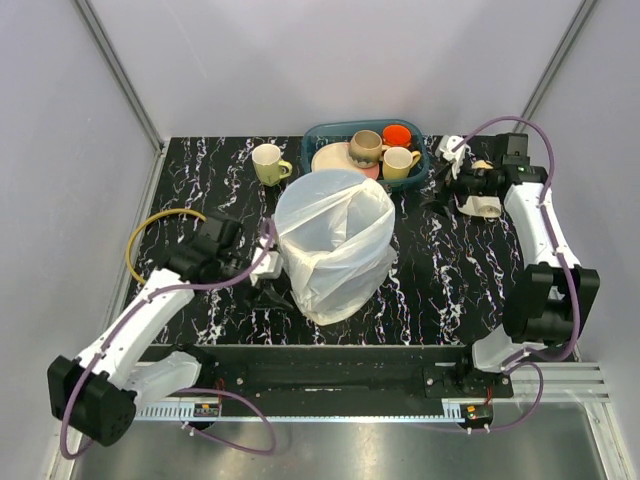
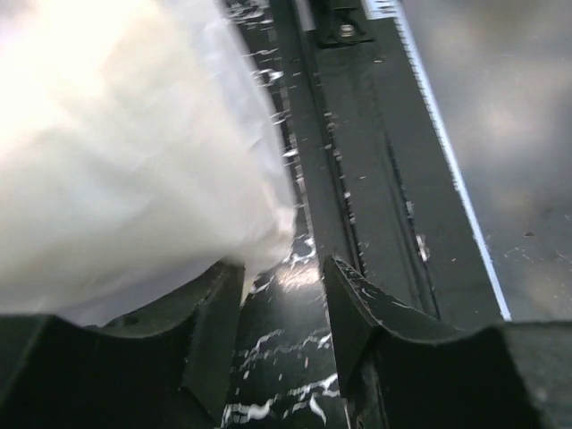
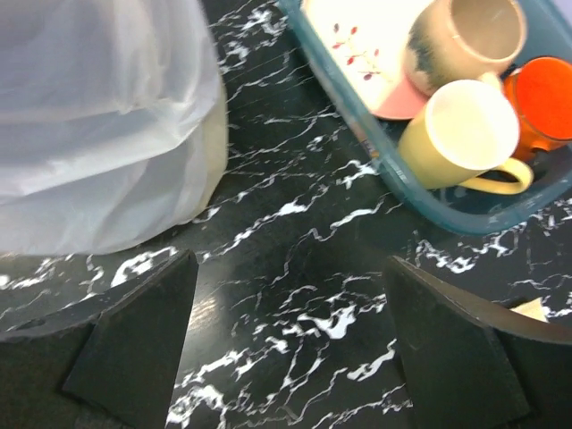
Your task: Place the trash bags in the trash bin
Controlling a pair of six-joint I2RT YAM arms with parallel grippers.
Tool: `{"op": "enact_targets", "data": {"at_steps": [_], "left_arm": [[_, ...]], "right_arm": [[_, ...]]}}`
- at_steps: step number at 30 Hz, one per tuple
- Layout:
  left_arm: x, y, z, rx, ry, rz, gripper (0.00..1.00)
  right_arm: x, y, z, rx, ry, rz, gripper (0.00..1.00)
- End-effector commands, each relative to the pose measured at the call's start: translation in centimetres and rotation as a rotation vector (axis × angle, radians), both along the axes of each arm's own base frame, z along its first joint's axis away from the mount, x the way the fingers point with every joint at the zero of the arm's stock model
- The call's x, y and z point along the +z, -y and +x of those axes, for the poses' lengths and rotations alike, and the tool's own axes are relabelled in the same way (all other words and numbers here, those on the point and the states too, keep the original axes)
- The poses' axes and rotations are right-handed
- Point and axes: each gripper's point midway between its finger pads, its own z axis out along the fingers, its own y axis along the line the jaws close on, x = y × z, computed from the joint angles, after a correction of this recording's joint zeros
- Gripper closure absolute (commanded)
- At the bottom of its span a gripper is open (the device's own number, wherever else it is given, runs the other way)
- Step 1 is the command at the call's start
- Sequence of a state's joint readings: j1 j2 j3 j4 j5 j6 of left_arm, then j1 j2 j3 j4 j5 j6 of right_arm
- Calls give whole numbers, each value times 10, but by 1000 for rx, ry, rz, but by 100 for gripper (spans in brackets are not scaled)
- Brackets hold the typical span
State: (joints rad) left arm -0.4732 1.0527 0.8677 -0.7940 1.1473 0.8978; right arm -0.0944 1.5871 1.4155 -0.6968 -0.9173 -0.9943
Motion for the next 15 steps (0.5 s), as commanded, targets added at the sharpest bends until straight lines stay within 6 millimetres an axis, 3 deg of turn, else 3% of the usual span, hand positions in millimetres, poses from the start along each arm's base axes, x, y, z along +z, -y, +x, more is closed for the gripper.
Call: {"op": "enact_targets", "data": {"at_steps": [1, 2, 3, 4, 6, 7, 8, 11, 12, 13, 15], "left_arm": [[19, -39, 13, 150, -20, 15, 57], [26, -62, 34, 267, -12, 1, 57], [22, -72, 49, 239, 84, 6, 57], [34, -80, 47, 236, 66, 23, 58], [34, -92, 76, 256, 43, 7, 59], [51, -93, 91, 271, 55, -17, 59], [54, -94, 102, 281, 49, -39, 59], [47, -90, 139, 235, 156, -63, 59], [45, -88, 145, 265, 102, -52, 59], [46, -79, 166, 255, 206, -56, 59], [41, -69, 167, 257, 201, -48, 58]], "right_arm": [[19, -10, -62, 107, -41, -33, 6], [21, -14, -73, 112, -65, -9, 7], [23, -18, -82, 117, -83, 16, 7], [26, -27, -96, 134, -98, 44, 8], [22, -39, -106, 116, -154, 87, 10], [26, -49, -115, 135, -147, 97, 11], [25, -57, -120, 134, -174, 110, 11], [17, -78, -127, 158, -164, 100, 12], [14, -82, -123, 159, -151, 96, 13], [13, -88, -123, 164, -164, 103, 14], [9, -93, -112, 164, -170, 113, 19]]}}
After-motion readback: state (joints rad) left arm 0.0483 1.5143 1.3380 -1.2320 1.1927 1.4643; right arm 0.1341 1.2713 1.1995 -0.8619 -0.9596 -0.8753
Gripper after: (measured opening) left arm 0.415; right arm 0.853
